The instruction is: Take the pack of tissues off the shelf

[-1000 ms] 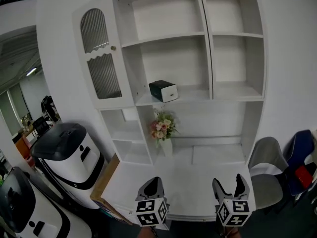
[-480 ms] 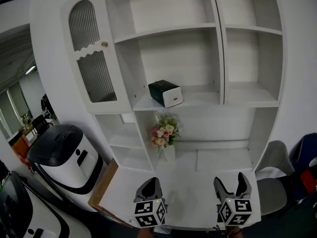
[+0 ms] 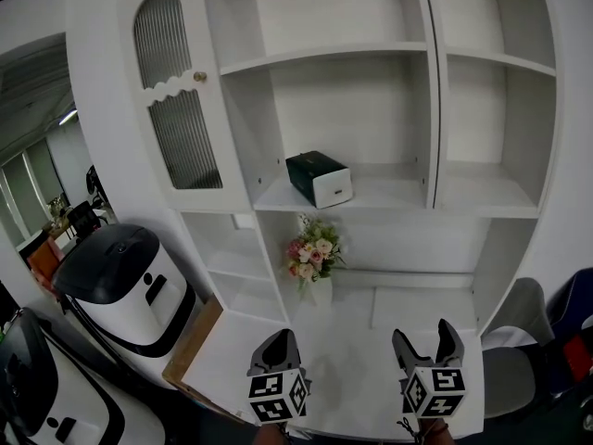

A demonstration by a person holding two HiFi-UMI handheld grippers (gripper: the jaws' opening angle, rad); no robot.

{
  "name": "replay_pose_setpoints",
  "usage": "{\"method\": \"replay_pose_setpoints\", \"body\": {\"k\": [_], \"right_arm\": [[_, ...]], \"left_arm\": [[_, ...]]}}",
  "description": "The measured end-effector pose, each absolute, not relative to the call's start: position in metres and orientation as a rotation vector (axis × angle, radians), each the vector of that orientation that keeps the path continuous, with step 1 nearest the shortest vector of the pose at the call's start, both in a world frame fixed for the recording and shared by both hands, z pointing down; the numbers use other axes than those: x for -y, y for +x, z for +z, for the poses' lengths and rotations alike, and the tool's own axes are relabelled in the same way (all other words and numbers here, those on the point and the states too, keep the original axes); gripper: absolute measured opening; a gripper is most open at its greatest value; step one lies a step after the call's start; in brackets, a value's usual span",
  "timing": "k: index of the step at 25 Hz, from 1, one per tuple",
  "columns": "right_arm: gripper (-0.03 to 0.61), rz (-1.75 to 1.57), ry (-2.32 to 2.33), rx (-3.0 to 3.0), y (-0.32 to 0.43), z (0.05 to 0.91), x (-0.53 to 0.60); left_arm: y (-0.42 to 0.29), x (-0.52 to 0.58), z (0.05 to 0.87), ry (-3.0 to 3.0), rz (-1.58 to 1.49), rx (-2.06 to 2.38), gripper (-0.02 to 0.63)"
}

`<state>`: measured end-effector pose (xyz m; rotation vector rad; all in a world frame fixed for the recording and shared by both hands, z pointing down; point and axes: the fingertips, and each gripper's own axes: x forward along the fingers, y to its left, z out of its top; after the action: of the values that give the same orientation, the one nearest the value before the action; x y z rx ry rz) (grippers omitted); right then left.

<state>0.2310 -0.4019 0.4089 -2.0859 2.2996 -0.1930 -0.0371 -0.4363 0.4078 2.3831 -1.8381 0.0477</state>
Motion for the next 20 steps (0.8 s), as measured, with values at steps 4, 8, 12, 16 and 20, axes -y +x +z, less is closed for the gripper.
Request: {"method": "replay_pose_setpoints", "body": {"k": [4, 8, 12, 16, 20], "right_arm": [[0.426, -0.153, -2.067, -2.331, 0.228, 0.401, 0.415], [0.426, -0.108, -2.072, -2.359, 0.228, 0.396, 0.424], [0.426, -0.090, -2.055, -2.393, 0.222, 0.391, 0.434], [0.428, 0.022, -2.060, -2.450, 0.213, 0.382, 0.442], [0.430, 0.150, -2.042, -2.548, 0.200, 0.369, 0.451]], "left_arm": [[-0.041, 0.445, 0.408, 2.356, 0.023, 1.858, 0.018], [-0.039, 0.451, 0.413, 2.348, 0.028, 1.854, 0.018], [-0.043, 0.454, 0.415, 2.342, 0.037, 1.859, 0.018], [-0.049, 0.457, 0.416, 2.327, 0.028, 1.875, 0.018], [-0.057, 0.458, 0.413, 2.310, -0.001, 1.894, 0.018]]}}
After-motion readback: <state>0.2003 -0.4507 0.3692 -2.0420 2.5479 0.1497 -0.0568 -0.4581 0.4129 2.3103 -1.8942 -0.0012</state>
